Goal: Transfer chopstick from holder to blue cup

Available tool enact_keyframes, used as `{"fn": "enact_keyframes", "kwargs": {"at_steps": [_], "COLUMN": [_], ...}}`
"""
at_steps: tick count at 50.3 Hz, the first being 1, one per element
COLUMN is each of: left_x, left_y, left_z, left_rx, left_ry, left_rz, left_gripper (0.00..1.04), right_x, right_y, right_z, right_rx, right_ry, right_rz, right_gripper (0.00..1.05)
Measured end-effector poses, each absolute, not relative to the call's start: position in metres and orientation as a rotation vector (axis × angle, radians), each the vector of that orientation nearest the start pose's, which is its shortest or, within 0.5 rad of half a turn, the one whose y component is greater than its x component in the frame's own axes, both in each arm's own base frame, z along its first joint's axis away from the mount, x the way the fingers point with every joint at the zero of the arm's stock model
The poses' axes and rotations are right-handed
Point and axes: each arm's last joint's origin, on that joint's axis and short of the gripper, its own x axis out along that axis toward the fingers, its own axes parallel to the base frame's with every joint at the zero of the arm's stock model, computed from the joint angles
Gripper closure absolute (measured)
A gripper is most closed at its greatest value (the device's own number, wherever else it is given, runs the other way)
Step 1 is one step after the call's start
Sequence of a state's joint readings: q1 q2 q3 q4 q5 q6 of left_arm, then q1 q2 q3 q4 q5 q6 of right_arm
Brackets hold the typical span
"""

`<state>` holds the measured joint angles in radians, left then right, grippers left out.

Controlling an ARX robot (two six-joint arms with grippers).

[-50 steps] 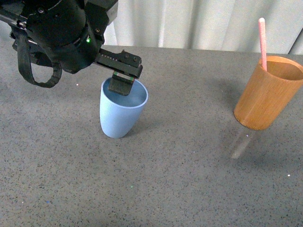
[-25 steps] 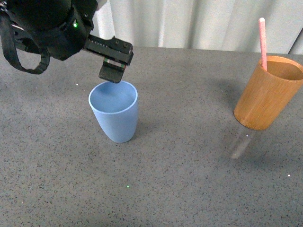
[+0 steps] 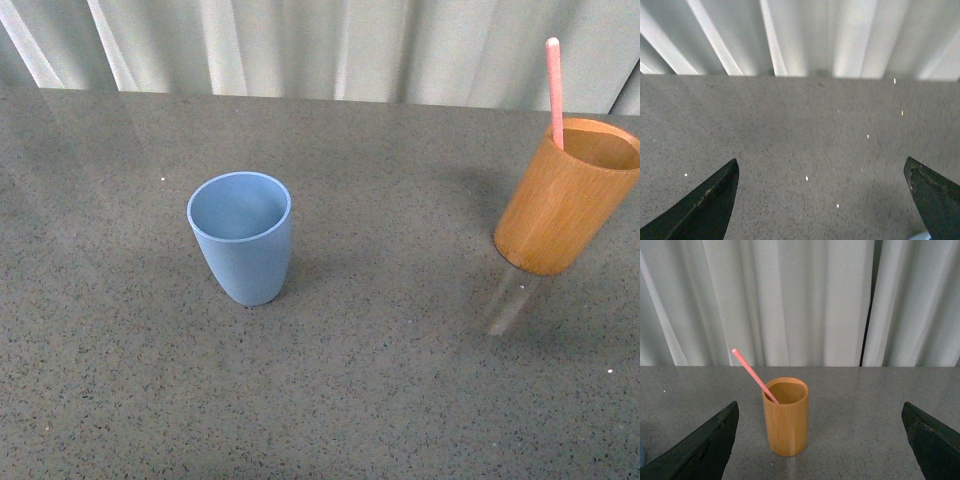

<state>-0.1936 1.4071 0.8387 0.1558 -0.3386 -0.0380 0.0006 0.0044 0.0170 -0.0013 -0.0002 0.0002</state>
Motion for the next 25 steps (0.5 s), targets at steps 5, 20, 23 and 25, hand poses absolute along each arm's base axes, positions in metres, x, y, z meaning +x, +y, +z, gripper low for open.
{"fn": "enact_keyframes", "kwargs": {"at_steps": [5,20,23,25], "left_x": [0.268,0.244,0.233,0.226], "left_y": [-0.03,-0.021,-0.019,-0.018], "left_z": [0.246,0.225,0.222,0.219], "left_rx": [-0.045,-0.055,-0.037,-0.028], "left_ry": [0.253,0.06,0.013,0.002], "left_rz": [0.2,0.009,-0.01,-0.01], "left_gripper": [0.07,0.29,0.39,0.47], "right_x": [0.097,0.097,0.097,0.097], "right_y": [0.0,0.0,0.0,0.0], "right_z": [0.169,0.169,0.169,0.169], "right_rx": [0.0,0.0,0.0,0.0], "right_ry": [-0.011,-0.011,-0.011,-0.011], "right_rz": [0.001,-0.001,0.0,0.0], "right_gripper": [0.1,0.1,0.1,0.1]}}
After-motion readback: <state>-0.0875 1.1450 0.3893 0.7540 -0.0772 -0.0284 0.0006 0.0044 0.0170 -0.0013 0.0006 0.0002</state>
